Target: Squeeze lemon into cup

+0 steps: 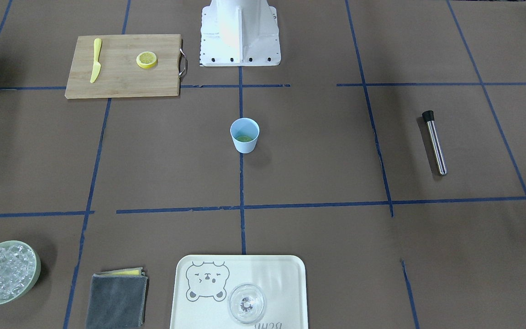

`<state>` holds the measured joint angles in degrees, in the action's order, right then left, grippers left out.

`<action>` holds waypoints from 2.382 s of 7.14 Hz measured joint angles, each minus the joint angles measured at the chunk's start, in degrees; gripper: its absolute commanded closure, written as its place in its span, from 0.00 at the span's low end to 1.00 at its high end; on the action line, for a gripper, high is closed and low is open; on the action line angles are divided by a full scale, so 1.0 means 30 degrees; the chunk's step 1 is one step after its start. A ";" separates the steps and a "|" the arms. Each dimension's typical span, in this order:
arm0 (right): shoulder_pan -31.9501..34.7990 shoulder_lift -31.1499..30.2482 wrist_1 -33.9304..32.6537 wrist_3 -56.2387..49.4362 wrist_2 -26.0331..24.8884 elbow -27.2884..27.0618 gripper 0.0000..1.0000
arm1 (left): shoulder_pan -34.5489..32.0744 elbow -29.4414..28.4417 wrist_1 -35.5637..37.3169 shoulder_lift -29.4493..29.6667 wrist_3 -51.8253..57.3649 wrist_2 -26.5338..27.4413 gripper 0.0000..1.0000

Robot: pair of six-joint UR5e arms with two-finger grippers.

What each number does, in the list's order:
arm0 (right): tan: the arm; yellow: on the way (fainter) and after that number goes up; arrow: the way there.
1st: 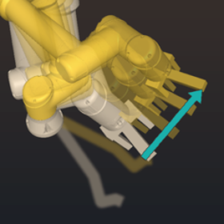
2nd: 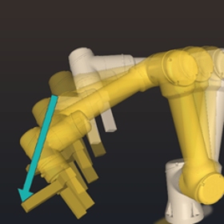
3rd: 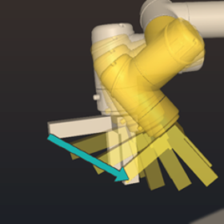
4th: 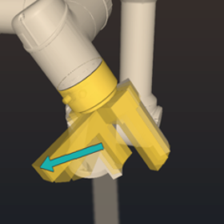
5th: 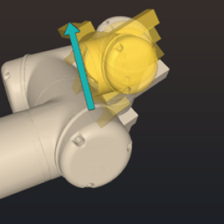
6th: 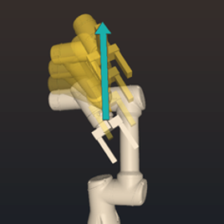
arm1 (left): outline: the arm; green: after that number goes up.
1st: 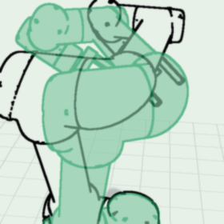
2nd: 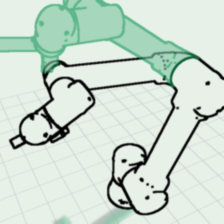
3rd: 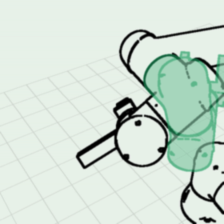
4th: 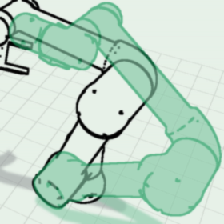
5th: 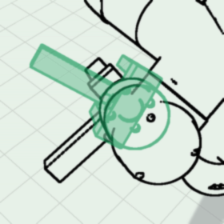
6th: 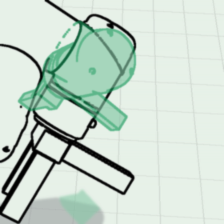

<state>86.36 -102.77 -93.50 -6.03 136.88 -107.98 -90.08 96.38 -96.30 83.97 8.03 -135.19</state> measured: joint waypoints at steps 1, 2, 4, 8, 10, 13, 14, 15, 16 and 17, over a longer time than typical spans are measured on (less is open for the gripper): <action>-0.0007 0.0026 -0.0156 0.0166 0.0156 0.0090 0.00 | -0.0004 0.0199 0.0515 0.0054 -0.0113 -0.0003 0.00; -0.0023 0.0094 -0.0430 0.0791 0.0566 0.0129 0.00 | -0.0004 0.0329 0.0705 0.0105 -0.0160 0.0050 0.00; -0.0040 0.0248 -0.0716 0.2773 0.1172 0.0130 0.00 | -0.0004 0.0428 0.0738 -0.0016 -0.0156 0.0081 0.00; -0.0068 0.0327 -0.0708 0.4344 0.0606 0.0152 0.00 | -0.0050 0.0702 0.0674 -0.0208 -0.0009 0.0064 0.00; -0.0088 0.0328 -0.0277 0.6483 0.0613 0.0125 0.00 | -0.0061 0.1242 0.0615 -0.0583 -0.0121 -0.0048 0.00; -0.0077 0.0304 0.0039 0.6928 0.0569 0.0160 0.00 | -0.0008 0.1487 0.1157 -0.0296 -0.0055 0.0031 0.00; -0.0082 0.0302 0.0049 0.6927 0.0494 0.0180 0.00 | 0.0002 0.1437 0.1535 -0.0231 -0.0028 0.0051 0.00; -0.0086 0.0301 0.0053 0.6899 0.0288 0.0193 0.00 | -0.0007 0.1326 0.1743 -0.0309 -0.0015 0.0067 0.00; -0.0088 0.0301 0.0048 0.6865 0.0065 0.0201 0.00 | -0.0012 0.1257 0.2000 -0.0413 -0.0024 0.0075 0.00; -0.0096 0.0301 0.0035 0.6857 -0.0035 0.0207 0.00 | -0.0010 0.1215 0.2435 -0.0375 -0.0088 0.0071 0.00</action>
<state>86.07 -101.87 -93.40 14.54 136.78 -107.36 -90.11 100.02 -89.00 82.84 7.76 -134.98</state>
